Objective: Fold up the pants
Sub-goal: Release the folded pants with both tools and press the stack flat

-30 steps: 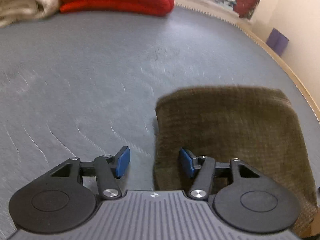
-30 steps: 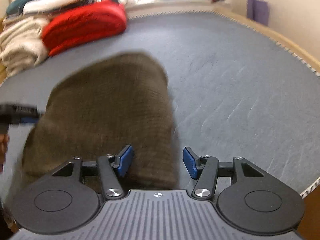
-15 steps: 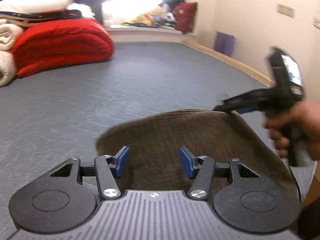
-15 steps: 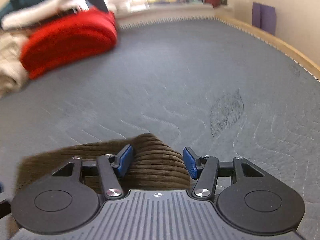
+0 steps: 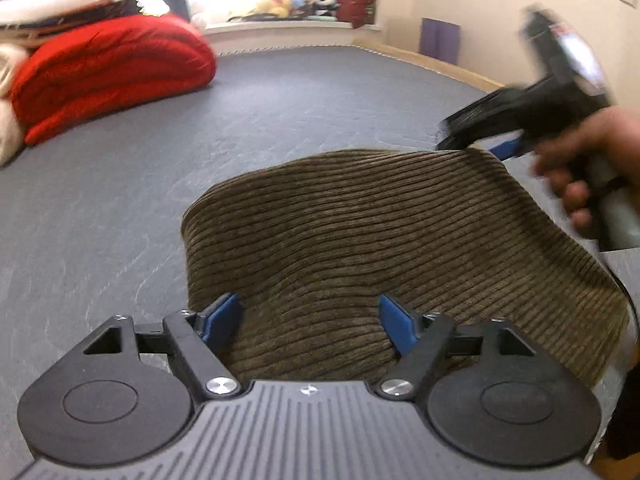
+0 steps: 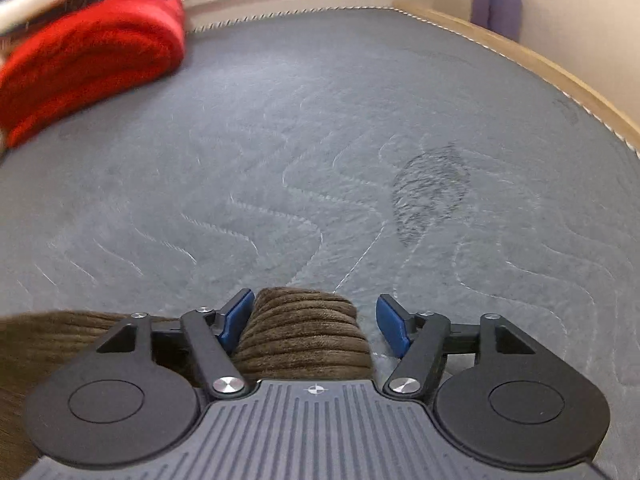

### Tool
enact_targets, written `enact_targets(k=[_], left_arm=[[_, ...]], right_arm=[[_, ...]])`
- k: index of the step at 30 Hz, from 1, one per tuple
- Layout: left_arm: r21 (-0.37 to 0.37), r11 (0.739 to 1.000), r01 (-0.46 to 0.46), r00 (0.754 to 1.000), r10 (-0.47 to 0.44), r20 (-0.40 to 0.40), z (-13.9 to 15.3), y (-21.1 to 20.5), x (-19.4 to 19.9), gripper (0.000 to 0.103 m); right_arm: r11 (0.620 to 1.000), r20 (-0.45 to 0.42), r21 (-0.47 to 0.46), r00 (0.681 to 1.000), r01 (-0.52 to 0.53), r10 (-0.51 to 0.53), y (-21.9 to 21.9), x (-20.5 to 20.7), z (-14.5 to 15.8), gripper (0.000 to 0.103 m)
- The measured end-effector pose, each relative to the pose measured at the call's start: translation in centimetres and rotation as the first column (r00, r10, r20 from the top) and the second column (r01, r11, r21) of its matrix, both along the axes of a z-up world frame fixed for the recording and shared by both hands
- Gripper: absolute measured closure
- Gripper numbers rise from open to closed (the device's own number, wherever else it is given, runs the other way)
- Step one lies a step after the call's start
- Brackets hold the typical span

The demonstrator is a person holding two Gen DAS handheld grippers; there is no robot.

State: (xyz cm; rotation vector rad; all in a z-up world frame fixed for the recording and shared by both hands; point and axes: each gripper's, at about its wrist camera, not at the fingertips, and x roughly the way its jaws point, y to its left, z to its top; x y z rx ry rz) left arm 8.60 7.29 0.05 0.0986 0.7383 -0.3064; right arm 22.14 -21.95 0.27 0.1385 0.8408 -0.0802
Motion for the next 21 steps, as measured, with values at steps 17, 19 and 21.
enact_targets(k=[17, 19, 21], left_arm=[[0.063, 0.967, -0.248, 0.968, 0.244, 0.058, 11.8, 1.1, -11.3, 0.012], [0.031, 0.964, -0.265, 0.963, 0.264, 0.051, 12.9, 0.9, -12.9, 0.002], [-0.048, 0.965, -0.257, 0.966, 0.257, -0.008, 12.8, 0.8, -14.5, 0.000]], right_arm=[[0.991, 0.216, 0.061, 0.971, -0.119, 0.103, 0.5, -25.6, 11.5, 0.011], [0.991, 0.132, 0.058, 0.985, -0.121, 0.112, 0.9, -26.2, 10.4, 0.011], [0.991, 0.138, 0.052, 0.984, -0.121, 0.113, 1.2, -26.9, 10.5, 0.011]])
